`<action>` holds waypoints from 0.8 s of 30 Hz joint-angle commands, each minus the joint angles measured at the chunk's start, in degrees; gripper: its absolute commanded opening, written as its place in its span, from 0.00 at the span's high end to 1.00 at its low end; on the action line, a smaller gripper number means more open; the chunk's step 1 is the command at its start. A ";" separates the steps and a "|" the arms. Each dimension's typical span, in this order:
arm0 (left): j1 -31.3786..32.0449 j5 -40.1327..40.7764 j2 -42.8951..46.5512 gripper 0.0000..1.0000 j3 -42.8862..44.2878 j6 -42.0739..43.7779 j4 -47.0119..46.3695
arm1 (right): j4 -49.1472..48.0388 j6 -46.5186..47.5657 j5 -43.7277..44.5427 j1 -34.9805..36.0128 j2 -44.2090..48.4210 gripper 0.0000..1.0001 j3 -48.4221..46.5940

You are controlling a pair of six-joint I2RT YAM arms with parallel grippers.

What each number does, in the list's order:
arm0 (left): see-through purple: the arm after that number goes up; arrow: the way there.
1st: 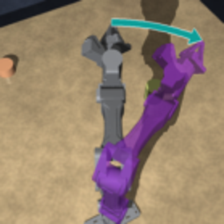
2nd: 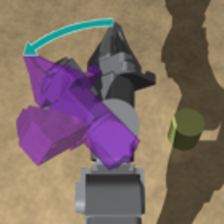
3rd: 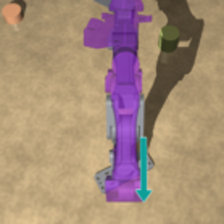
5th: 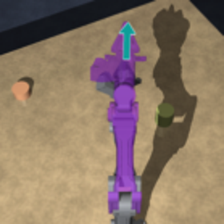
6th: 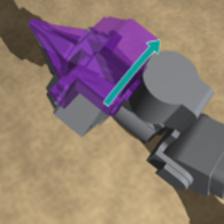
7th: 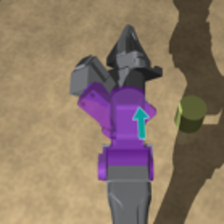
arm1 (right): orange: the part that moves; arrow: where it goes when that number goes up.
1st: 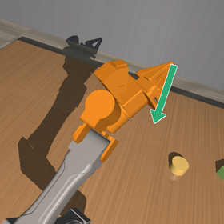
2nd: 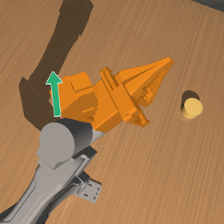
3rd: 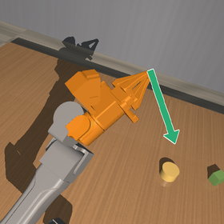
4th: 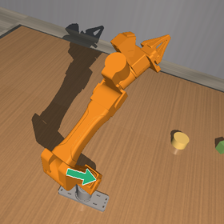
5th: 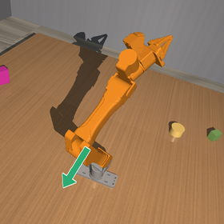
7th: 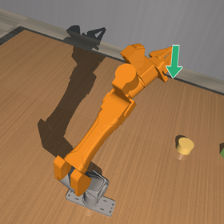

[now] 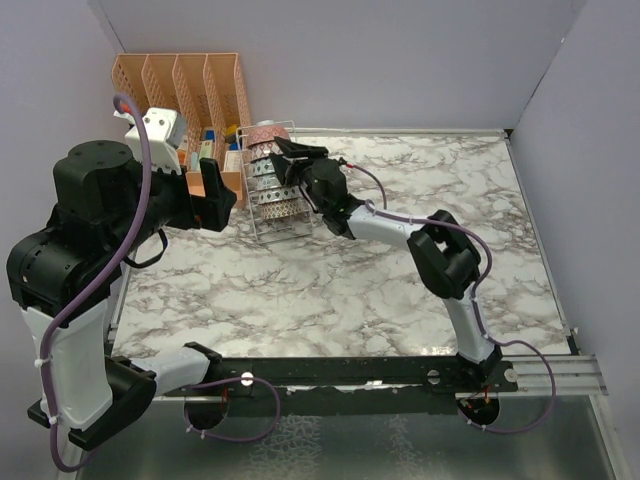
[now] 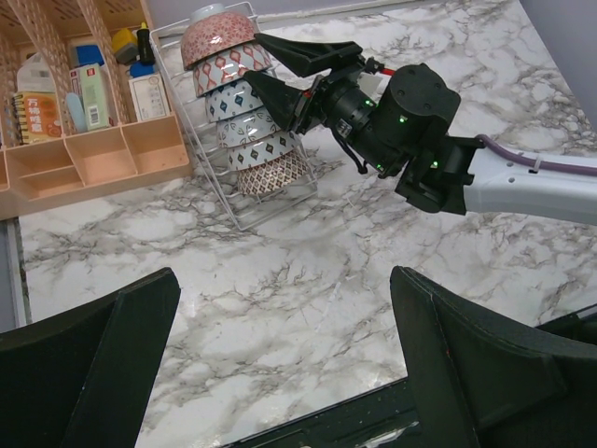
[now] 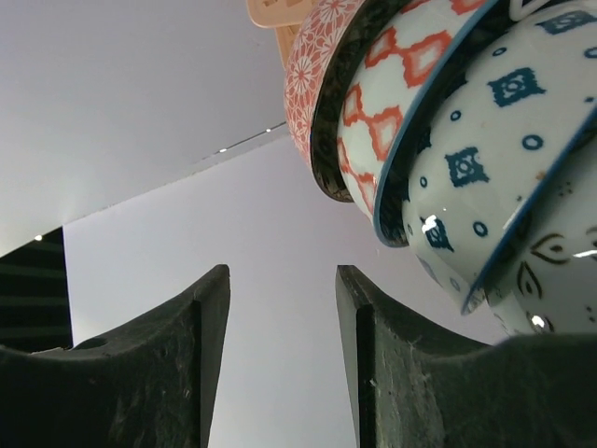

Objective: Load the bowls into the dish rack

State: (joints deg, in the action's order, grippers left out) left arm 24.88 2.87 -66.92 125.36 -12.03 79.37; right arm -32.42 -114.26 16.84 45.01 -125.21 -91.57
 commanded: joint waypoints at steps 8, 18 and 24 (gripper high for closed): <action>0.32 0.30 0.41 0.01 0.27 -0.91 -0.26 | 0.20 1.59 -3.29 0.16 11.00 0.50 10.24; 0.41 -2.25 -0.85 0.01 -0.92 -4.41 0.40 | 11.70 18.58 -7.07 -0.25 24.28 0.50 14.75; 0.28 -0.91 -4.06 0.01 -1.65 -10.79 1.66 | 28.94 34.33 -10.28 -1.98 33.28 0.48 16.23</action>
State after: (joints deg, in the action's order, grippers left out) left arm 24.88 2.00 -69.08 124.36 -17.15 79.83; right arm -16.88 -94.26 10.28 44.34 -98.21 -76.73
